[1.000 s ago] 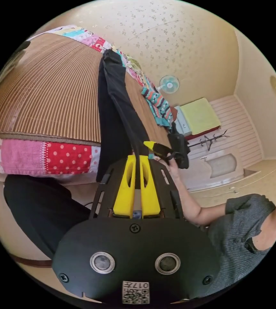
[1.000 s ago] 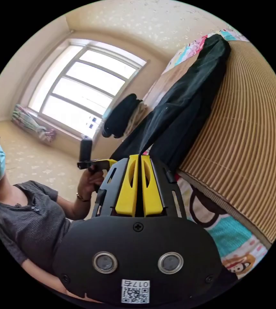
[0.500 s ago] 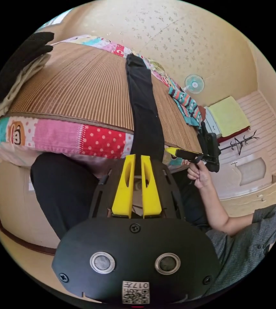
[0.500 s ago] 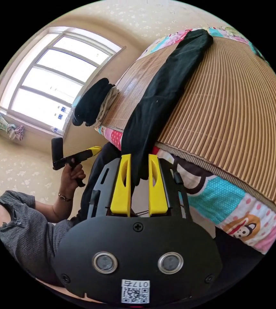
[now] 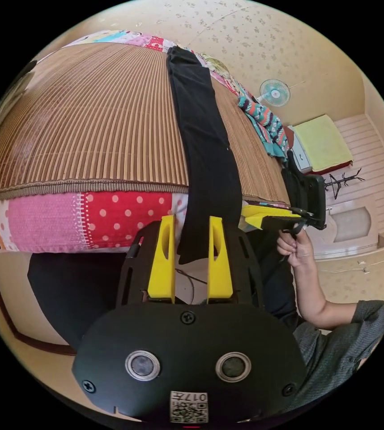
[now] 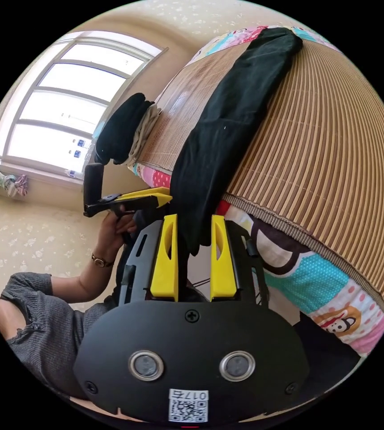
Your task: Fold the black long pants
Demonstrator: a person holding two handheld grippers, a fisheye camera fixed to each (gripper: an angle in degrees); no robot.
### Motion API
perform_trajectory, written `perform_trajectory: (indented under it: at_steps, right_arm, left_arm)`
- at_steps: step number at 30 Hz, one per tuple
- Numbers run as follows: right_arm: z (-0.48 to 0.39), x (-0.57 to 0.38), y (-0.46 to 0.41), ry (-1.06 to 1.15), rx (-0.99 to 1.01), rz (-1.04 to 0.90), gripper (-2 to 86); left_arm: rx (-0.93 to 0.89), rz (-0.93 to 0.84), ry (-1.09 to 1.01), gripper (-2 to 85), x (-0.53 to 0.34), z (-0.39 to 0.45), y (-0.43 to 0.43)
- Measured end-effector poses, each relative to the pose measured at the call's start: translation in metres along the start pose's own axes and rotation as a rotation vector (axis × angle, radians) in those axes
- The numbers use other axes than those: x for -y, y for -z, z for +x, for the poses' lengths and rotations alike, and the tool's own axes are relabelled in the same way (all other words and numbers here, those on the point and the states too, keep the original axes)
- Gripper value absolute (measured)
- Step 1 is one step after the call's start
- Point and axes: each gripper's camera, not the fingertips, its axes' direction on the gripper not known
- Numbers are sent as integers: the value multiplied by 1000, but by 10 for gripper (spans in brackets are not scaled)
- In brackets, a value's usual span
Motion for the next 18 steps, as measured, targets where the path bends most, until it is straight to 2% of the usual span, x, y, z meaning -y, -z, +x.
perform_trajectory:
  at_steps: [2,5,9,14,18]
  right_arm:
    - [-3,0,-3,12,-42,18,100]
    - [2,6,-6,-9,21,31,83]
    - [2,7,-3,-9,55,15,43]
    - [-2,-26,23,10,25,-62,29]
    - [4,-61,29,-38,77,-117,32]
  left_arm:
    - [5,-9,-17,109,1,4,-4]
    - [43,-21,-2,104,10,8,-7]
    - [90,-88,-69,35,22,23,-12]
    - [-31,-193,-161,20,12,50,-20]
    - [-93,-308,-209,27,-7,66,-41]
